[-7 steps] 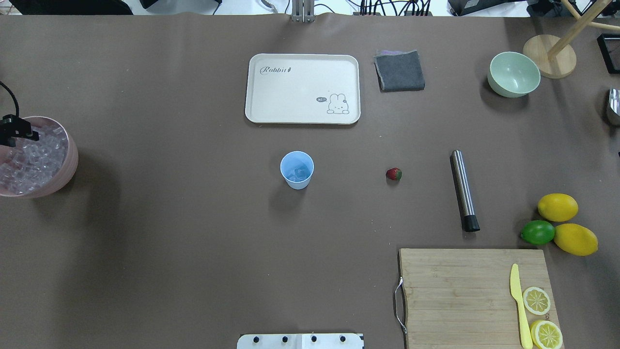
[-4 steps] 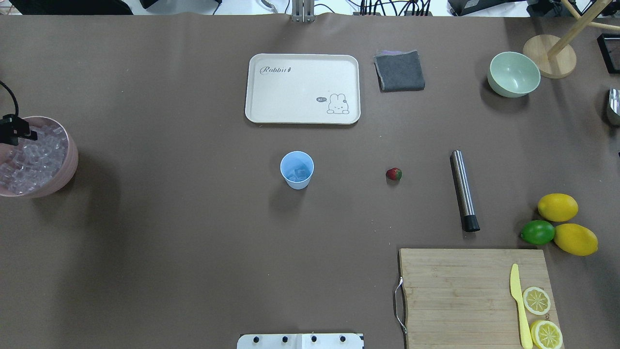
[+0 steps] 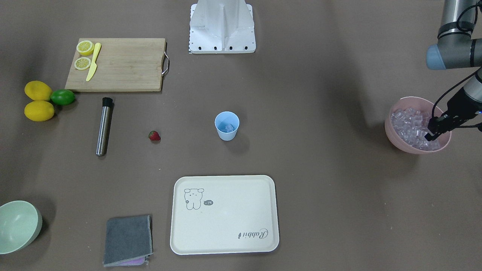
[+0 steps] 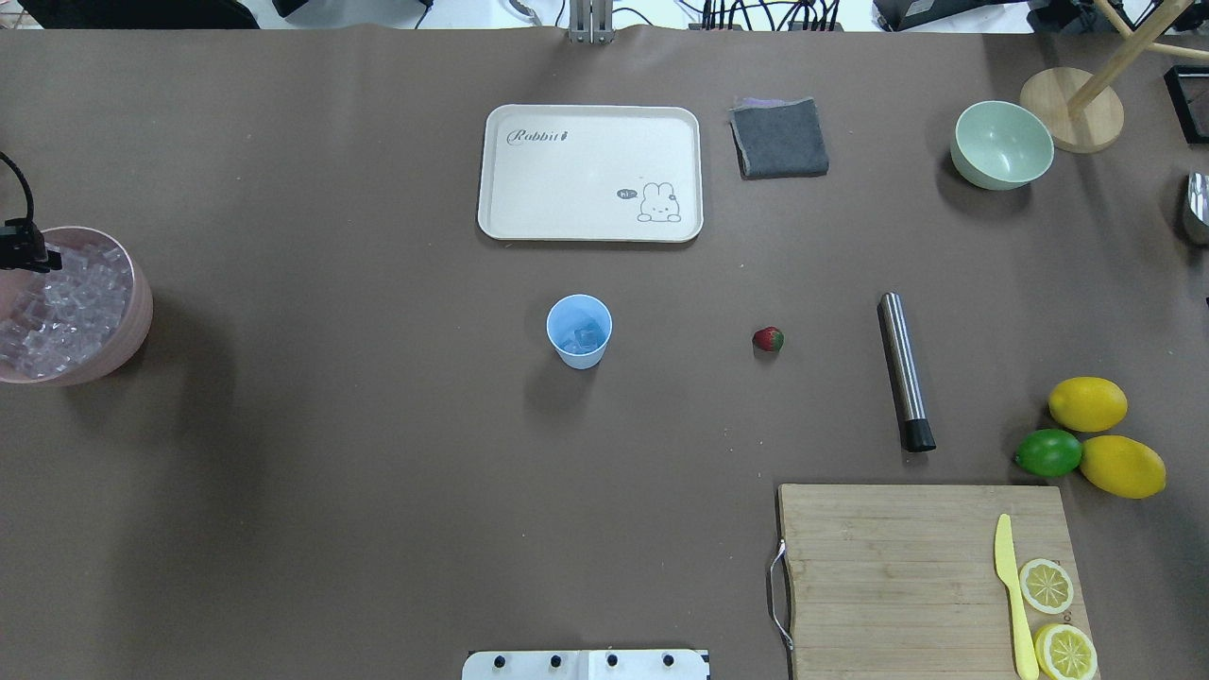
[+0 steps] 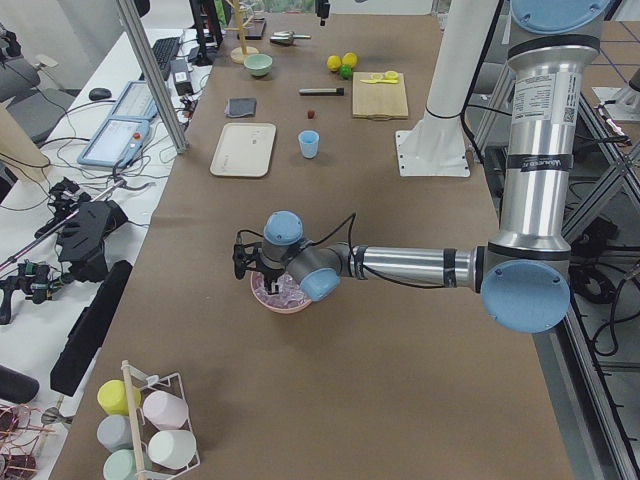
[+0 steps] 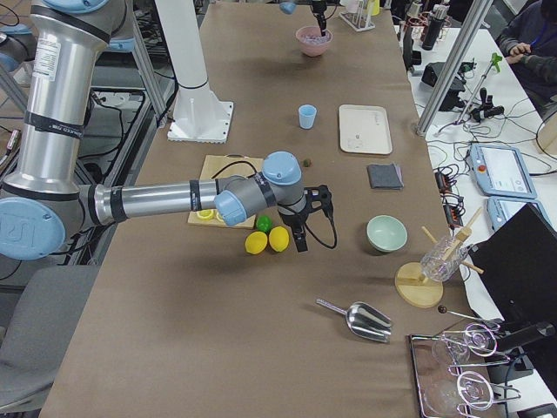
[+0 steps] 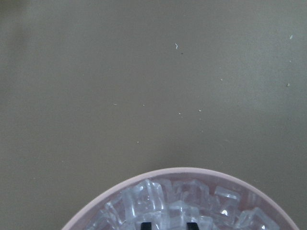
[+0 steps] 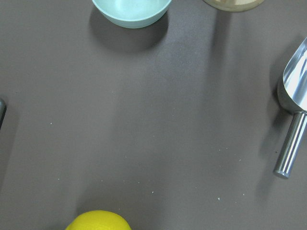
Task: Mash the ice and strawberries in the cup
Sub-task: 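Hover the left gripper above the ice cubes in the pink bowl, then lower the left gripper down into the ice cubes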
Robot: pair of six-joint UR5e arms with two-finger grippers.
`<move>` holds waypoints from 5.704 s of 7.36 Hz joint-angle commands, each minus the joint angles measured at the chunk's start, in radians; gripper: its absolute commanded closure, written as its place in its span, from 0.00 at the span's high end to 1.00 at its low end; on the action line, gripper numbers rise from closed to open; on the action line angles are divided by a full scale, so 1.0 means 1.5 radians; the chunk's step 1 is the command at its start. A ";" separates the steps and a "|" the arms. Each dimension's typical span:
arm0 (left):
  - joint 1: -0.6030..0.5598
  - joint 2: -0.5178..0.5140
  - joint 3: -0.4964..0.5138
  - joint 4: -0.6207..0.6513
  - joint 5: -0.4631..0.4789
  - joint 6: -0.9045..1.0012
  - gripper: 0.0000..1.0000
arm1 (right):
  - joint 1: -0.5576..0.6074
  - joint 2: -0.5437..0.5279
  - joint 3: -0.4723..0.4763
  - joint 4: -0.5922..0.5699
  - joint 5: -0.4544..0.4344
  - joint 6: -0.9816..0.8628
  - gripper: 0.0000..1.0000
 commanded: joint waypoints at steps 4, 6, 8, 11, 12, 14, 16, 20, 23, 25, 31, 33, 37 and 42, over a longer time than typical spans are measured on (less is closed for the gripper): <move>0.004 0.000 -0.010 0.002 0.001 0.039 0.57 | 0.000 0.001 0.000 -0.001 0.000 0.000 1.00; 0.007 0.010 -0.010 0.005 0.000 0.117 0.61 | 0.000 0.001 0.000 0.000 0.000 0.000 1.00; 0.011 0.015 -0.010 0.005 0.001 0.122 0.61 | 0.000 0.001 0.000 -0.001 0.001 0.000 1.00; 0.017 0.016 -0.009 0.004 0.001 0.122 0.56 | 0.000 0.001 0.000 -0.001 0.001 0.000 1.00; 0.017 0.016 -0.009 0.004 0.001 0.122 0.51 | 0.000 0.001 0.000 0.000 0.001 0.000 1.00; 0.017 0.018 -0.008 0.004 0.001 0.122 0.44 | 0.000 0.001 0.000 -0.001 0.001 0.000 1.00; 0.017 0.018 -0.007 0.003 0.001 0.122 0.44 | 0.000 0.001 0.000 -0.001 0.001 0.000 1.00; 0.018 0.017 -0.006 0.003 0.001 0.122 0.44 | 0.000 0.001 -0.001 -0.001 0.000 0.000 1.00; 0.018 0.016 -0.007 0.003 0.001 0.122 0.23 | 0.000 0.001 -0.001 -0.001 0.001 0.000 1.00; 0.017 0.018 -0.010 0.003 0.000 0.122 0.01 | 0.000 0.001 -0.001 -0.001 0.001 0.000 1.00; 0.017 0.019 -0.014 0.005 -0.002 0.122 0.50 | 0.000 0.001 -0.001 -0.001 0.002 0.000 1.00; 0.019 0.019 -0.011 0.005 0.000 0.122 0.50 | 0.000 0.001 -0.001 -0.001 0.001 0.000 1.00; 0.026 0.019 -0.007 0.005 0.001 0.122 0.48 | 0.000 0.001 -0.001 -0.001 0.001 0.000 1.00; 0.025 0.021 -0.013 0.005 -0.001 0.121 0.16 | 0.000 0.001 -0.001 -0.001 0.002 0.000 1.00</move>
